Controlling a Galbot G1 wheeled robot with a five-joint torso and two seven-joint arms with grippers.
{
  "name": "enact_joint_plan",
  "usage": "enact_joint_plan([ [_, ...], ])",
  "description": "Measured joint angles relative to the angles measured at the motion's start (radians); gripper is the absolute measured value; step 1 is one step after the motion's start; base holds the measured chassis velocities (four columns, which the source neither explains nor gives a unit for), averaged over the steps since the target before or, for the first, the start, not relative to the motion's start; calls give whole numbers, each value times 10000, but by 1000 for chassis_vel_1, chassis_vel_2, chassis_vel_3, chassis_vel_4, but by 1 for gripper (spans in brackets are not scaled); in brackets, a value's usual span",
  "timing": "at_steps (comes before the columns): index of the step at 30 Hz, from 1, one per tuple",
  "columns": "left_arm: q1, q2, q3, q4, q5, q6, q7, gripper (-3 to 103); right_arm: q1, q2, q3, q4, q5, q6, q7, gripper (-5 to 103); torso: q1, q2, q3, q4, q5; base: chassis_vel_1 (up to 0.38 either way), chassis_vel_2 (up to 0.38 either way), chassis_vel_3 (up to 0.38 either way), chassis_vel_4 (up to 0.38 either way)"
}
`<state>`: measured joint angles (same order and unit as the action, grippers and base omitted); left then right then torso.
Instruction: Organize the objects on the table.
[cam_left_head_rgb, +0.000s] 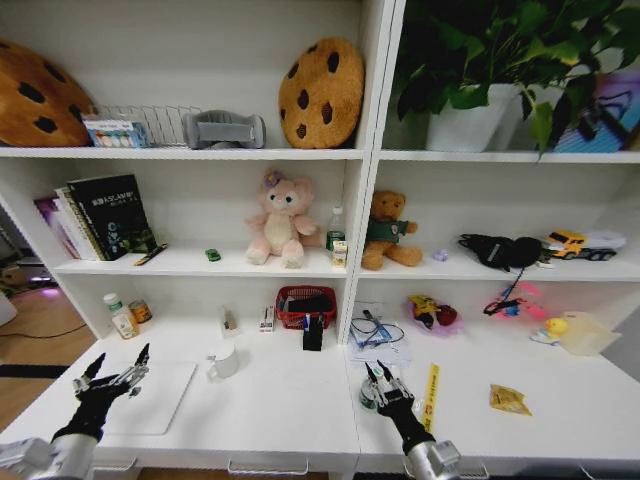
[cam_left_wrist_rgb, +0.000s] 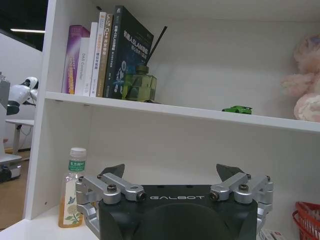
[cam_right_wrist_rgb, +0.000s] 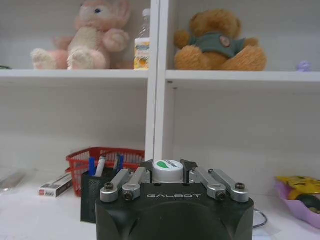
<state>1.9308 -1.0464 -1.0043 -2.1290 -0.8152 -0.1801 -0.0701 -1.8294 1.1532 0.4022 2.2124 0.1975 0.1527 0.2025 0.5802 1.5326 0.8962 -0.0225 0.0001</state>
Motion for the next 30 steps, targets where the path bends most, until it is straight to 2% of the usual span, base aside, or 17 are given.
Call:
enact_joint_plan([
  [3,0,0,0,0,0,0,1,100,-1100,533,359,998,-185,55,499,29,0,0,-1,-1,-2,0,0,0,0],
  [7,0,0,0,0,0,0,1,100,-1854,870,477,1502,-484,195,754,29,-1,0,-1,-3,-1,0,0,0,0],
  [9,0,0,0,0,0,0,2,100,-2863,1327,533,2015,-1024,401,1214,29,-1,1,-2,-3,-4,0,0,0,0],
  [10,0,0,0,0,0,0,2,100,-2863,1327,533,2015,-1024,401,1214,29,-1,1,-2,-3,-4,0,0,0,0],
  [13,0,0,0,0,0,0,2,100,-3601,1681,565,2194,-1541,490,1851,29,0,1,-2,-2,-2,0,0,0,0],
  [22,0,0,0,0,0,0,2,100,-4420,1747,992,2199,-1648,325,2810,29,-1,1,-1,-1,0,0,0,0,0],
  [30,0,0,0,0,0,0,0,100,-5408,1885,1026,1598,-2272,551,3805,29,-1,1,-1,-1,0,0,0,0,0],
])
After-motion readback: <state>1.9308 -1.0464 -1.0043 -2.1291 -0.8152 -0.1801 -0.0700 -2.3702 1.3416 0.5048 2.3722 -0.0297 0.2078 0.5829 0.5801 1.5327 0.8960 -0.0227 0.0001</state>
